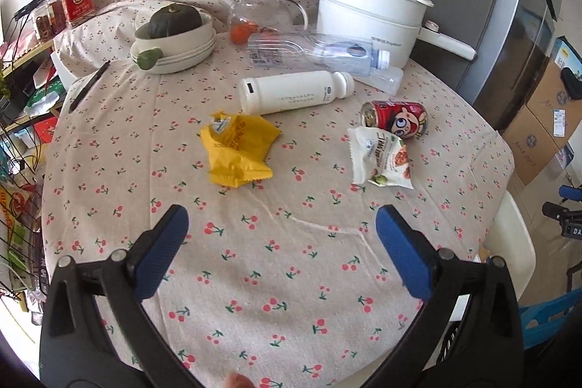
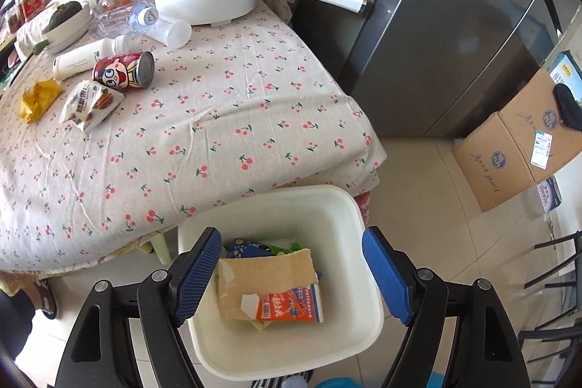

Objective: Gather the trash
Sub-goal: 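Move both grippers to the table and grasp the yellow crumpled wrapper with the left gripper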

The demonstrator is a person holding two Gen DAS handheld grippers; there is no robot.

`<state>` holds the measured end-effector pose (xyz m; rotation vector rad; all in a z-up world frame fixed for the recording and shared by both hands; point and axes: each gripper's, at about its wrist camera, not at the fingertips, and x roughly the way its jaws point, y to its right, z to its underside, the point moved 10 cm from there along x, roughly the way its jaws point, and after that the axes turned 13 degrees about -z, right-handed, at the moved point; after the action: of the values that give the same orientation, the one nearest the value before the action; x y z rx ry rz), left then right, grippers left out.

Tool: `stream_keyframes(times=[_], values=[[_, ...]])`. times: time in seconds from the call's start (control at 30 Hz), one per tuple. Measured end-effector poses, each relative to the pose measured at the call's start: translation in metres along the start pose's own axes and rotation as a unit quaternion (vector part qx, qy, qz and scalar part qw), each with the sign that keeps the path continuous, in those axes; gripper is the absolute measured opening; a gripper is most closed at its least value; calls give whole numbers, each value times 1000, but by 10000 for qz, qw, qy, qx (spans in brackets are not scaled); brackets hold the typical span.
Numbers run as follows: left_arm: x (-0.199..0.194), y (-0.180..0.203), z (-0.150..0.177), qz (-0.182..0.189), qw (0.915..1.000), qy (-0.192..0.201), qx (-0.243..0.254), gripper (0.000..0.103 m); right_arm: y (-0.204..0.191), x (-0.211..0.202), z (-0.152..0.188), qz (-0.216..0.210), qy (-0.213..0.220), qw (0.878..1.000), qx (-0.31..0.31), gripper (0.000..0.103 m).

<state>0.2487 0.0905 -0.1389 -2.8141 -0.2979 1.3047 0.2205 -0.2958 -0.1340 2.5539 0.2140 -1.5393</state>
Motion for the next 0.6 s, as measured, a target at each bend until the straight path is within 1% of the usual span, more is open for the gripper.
stream_keyframes(times=[0.1, 0.23, 0.33, 0.37, 0.43, 0.47, 0.5, 0.53, 0.57, 0.6], values=[[23, -15, -10, -224, 9996, -25, -191, 102, -17, 5, -12, -206, 69, 9997, 111, 84], [49, -26, -20, -318, 9983, -212, -431, 102, -42, 16, -29, -469, 107, 9986, 235, 84], [63, -31, -25, -419, 9971, -297, -563, 102, -64, 27, -40, -618, 87, 9978, 211, 84], [69, -33, -26, -402, 9965, -342, -644, 102, -70, 30, -44, -600, 82, 9980, 162, 84], [78, -33, -25, -207, 9949, -440, -885, 101, -84, 36, -50, -501, 85, 9987, -41, 84], [82, -35, -24, -165, 9936, -495, -1005, 99, -90, 38, -54, -466, 103, 9987, -150, 84], [86, -36, -23, -126, 9923, -545, -1109, 91, -96, 41, -57, -444, 120, 9986, -241, 84], [89, -35, -23, -27, 9910, -583, -1202, 80, -101, 43, -59, -438, 133, 9985, -307, 84], [90, -34, -22, 102, 9899, -604, -1282, 74, -105, 45, -61, -449, 137, 9983, -353, 84], [91, -33, -22, 186, 9888, -628, -1341, 59, -109, 48, -63, -469, 137, 9981, -379, 84]])
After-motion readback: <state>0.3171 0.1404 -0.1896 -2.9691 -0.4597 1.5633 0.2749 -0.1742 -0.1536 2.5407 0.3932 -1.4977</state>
